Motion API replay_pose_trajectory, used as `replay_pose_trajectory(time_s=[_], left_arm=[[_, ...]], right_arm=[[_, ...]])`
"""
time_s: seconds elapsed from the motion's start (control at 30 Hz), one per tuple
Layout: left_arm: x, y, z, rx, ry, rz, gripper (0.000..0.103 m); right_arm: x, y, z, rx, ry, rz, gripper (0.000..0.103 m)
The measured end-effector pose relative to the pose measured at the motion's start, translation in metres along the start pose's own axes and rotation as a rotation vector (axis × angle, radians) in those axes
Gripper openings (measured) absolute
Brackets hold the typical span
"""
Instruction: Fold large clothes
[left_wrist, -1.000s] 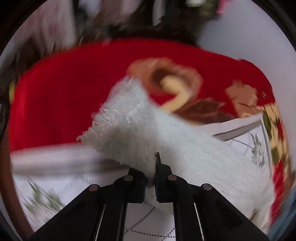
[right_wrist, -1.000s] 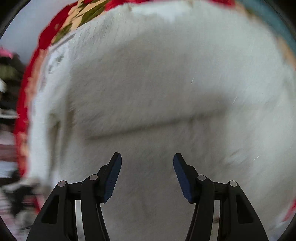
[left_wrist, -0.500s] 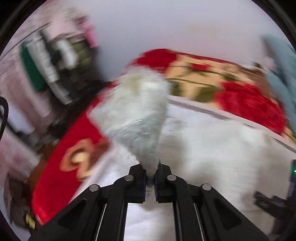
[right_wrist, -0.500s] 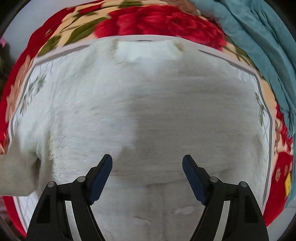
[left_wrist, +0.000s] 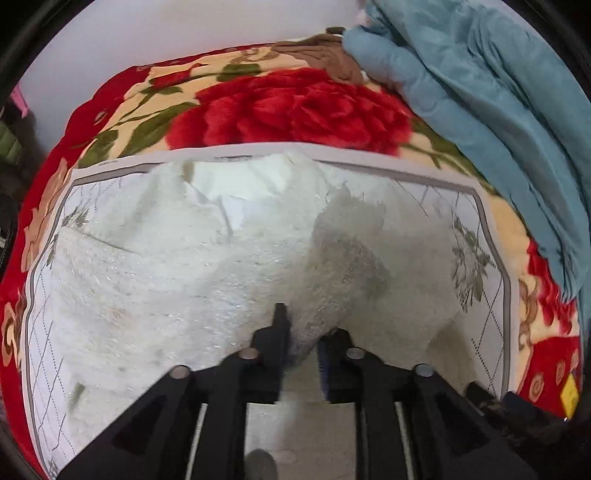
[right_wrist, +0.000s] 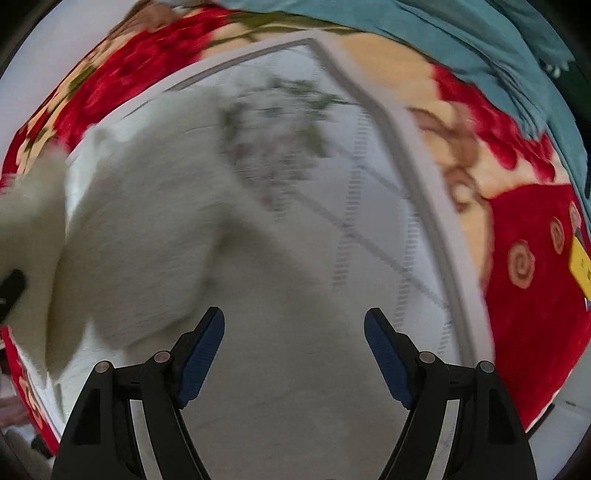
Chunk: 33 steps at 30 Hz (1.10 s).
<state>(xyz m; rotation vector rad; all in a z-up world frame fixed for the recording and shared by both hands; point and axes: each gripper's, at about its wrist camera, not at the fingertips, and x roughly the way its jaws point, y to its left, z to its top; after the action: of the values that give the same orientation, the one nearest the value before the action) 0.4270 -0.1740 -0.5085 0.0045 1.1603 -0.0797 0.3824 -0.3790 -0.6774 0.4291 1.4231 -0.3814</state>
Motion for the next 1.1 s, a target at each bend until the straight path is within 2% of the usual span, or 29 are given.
replay_pose_trajectory(time_s=[0.03, 0.07, 0.1, 0.23, 0.33, 0.47, 0.6, 0.67, 0.7, 0.73, 0.77, 0.83, 0.97, 1.03, 1.1], left_arm=[[-0.001, -0.001, -0.001, 0.006, 0.003, -0.022, 0.041], [-0.003, -0.006, -0.003, 0.008, 0.002, -0.033, 0.076], [-0.006, -0.007, -0.004, 0.005, -0.012, -0.03, 0.096], [-0.018, 0.002, -0.009, -0.026, -0.06, 0.026, 0.097], [-0.021, 0.027, -0.007, -0.068, -0.078, 0.092, 0.097], [-0.031, 0.079, -0.013, -0.172, -0.073, 0.219, 0.097], [-0.035, 0.131, -0.028, -0.267, -0.046, 0.351, 0.097], [-0.032, 0.148, -0.034, -0.282, -0.03, 0.397, 0.097], [-0.031, 0.156, -0.037, -0.283, -0.021, 0.426, 0.097], [-0.03, 0.162, -0.038, -0.281, -0.014, 0.455, 0.097], [-0.03, 0.168, -0.039, -0.279, -0.009, 0.471, 0.097], [-0.032, 0.177, -0.036, -0.282, -0.009, 0.485, 0.097], [-0.03, 0.191, -0.023, -0.293, -0.035, 0.499, 0.097], [-0.014, 0.195, -0.015, -0.308, -0.032, 0.503, 0.097], [0.008, 0.201, -0.006, -0.32, 0.0, 0.498, 0.097]], right_arm=[[-0.001, -0.01, 0.002, 0.02, -0.002, 0.014, 0.08], [-0.002, -0.019, 0.005, 0.048, -0.004, 0.037, 0.08], [-0.003, -0.025, 0.01, 0.072, -0.006, 0.064, 0.08], [-0.011, -0.04, 0.022, 0.165, -0.025, 0.219, 0.08], [-0.017, -0.026, 0.032, 0.156, -0.037, 0.327, 0.08], [-0.014, 0.024, 0.047, 0.049, -0.015, 0.477, 0.08], [0.008, 0.088, 0.059, -0.076, 0.057, 0.599, 0.08], [0.04, 0.118, 0.06, -0.13, 0.183, 0.593, 0.08], [0.058, 0.131, 0.058, -0.15, 0.254, 0.593, 0.071], [0.067, 0.141, 0.055, -0.178, 0.282, 0.579, 0.058], [0.071, 0.148, 0.053, -0.215, 0.281, 0.526, 0.024], [0.063, 0.148, 0.055, -0.233, 0.228, 0.515, 0.021], [0.016, 0.121, 0.073, -0.178, 0.042, 0.471, 0.008], [0.006, 0.107, 0.083, -0.144, -0.009, 0.438, 0.008], [0.011, 0.104, 0.093, -0.145, -0.024, 0.391, 0.008]])
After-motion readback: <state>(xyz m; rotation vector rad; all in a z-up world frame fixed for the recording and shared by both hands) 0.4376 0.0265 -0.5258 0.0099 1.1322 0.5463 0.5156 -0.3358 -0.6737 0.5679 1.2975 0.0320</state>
